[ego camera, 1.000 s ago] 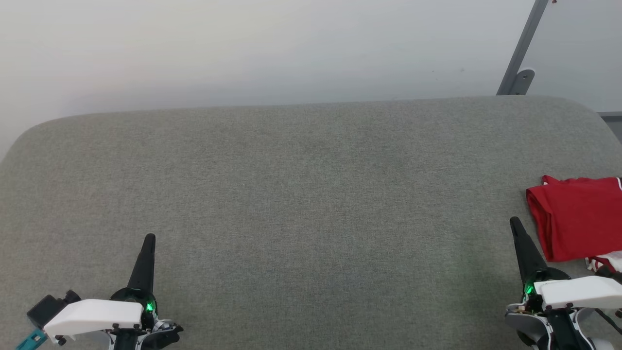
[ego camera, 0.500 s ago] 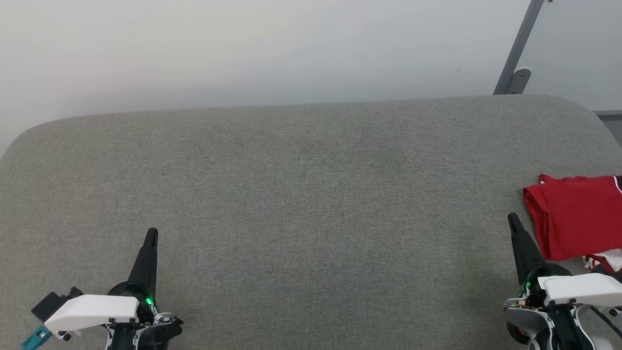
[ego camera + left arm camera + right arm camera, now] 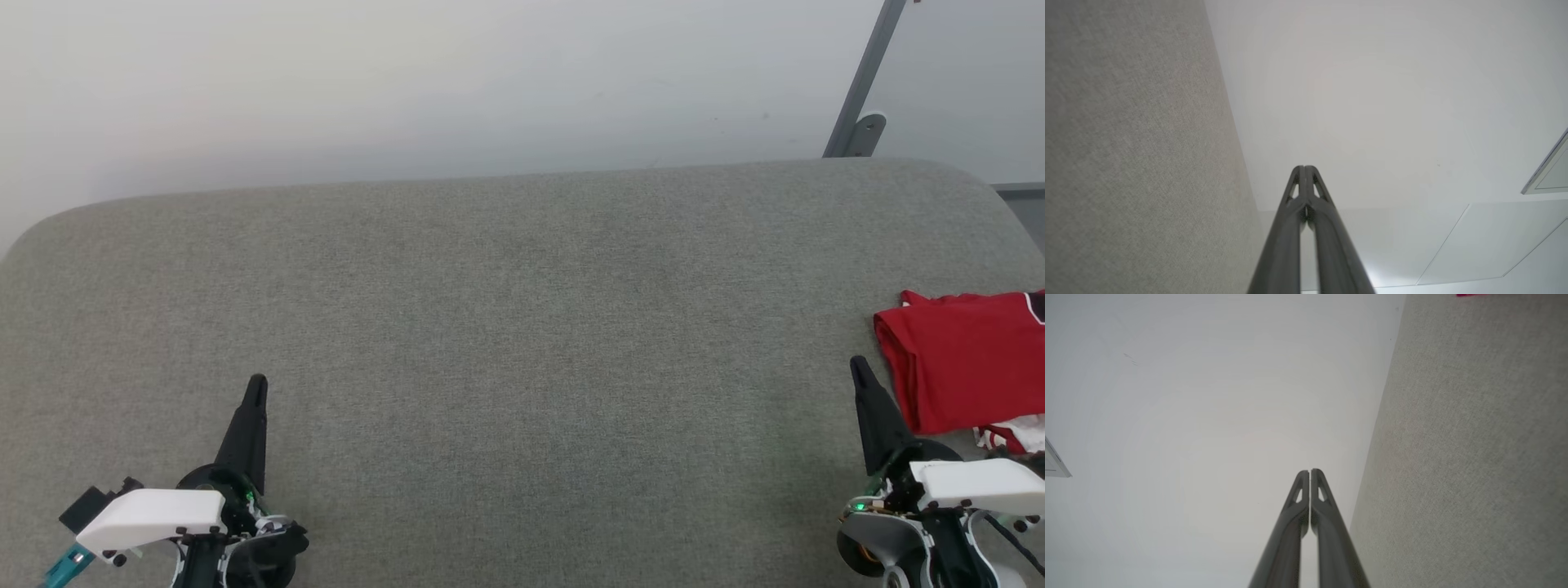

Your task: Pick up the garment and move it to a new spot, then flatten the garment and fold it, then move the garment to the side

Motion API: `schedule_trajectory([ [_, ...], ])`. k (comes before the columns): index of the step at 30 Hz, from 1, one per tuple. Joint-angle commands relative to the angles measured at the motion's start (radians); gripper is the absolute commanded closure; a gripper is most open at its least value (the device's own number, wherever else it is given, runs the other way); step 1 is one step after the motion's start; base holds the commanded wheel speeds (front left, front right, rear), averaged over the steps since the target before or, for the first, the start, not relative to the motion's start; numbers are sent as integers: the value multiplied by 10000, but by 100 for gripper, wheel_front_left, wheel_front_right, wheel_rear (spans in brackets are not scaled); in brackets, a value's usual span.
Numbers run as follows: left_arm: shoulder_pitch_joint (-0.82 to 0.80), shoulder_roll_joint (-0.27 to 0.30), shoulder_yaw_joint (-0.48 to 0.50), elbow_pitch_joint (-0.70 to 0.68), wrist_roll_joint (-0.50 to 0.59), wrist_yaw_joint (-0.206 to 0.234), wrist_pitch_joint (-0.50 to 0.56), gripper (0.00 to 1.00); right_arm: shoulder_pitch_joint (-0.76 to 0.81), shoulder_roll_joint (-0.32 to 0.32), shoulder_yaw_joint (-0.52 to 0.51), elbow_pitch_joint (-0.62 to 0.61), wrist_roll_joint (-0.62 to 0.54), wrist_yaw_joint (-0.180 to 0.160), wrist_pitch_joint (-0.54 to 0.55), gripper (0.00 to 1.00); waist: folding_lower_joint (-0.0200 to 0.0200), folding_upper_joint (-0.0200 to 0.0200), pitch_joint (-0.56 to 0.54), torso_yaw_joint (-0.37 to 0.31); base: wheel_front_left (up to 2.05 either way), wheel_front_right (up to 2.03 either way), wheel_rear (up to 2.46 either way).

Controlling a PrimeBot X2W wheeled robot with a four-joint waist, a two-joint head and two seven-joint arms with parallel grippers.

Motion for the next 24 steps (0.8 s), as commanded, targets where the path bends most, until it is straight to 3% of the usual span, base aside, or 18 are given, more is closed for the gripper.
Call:
schedule_trajectory([
  [1,-157,-10,33,9,-126,4,62,100,-134,23,9,32,142,0,50,100,0,0,0,-3,0,0,0],
  [24,-163,-52,83,9,-54,4,92,100,-102,20,9,23,132,-1,36,100,0,0,-1,-6,0,0,0],
])
